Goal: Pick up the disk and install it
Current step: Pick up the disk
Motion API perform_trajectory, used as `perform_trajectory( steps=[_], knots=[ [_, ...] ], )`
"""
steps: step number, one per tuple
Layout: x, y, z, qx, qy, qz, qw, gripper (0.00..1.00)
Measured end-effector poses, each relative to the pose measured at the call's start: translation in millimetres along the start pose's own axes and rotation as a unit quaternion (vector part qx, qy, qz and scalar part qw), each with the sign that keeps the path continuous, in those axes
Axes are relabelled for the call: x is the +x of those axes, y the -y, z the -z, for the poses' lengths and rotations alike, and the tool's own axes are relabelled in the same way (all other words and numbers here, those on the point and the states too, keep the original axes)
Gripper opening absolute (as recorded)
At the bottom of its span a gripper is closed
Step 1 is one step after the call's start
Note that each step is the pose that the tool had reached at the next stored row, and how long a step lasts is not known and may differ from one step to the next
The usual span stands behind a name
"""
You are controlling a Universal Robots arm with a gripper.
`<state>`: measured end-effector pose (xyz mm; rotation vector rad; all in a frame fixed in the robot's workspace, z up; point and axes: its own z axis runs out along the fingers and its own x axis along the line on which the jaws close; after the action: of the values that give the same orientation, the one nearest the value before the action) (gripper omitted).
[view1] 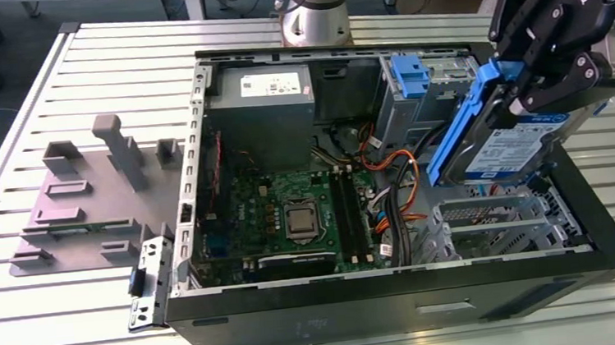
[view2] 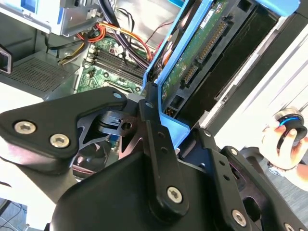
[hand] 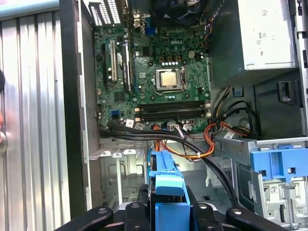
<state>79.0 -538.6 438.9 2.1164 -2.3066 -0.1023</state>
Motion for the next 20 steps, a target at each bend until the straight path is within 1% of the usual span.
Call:
perform_trajectory(
  steps=[6, 16, 18, 20],
  knots=[
    [9.4, -0.5, 0.4, 0.0000, -0.0001, 0.000, 1.00000, 0.37],
    [24.3, 0.8, 1.0, 0.0000, -0.0001, 0.000, 1.00000, 0.37],
    [26.6, 0.9, 1.1, 0.0000, 0.0000, 0.000, 1.00000, 0.37],
    [27.3, 0.6, 1.1, 0.0000, -0.0001, 0.000, 1.00000, 0.37]
  ],
)
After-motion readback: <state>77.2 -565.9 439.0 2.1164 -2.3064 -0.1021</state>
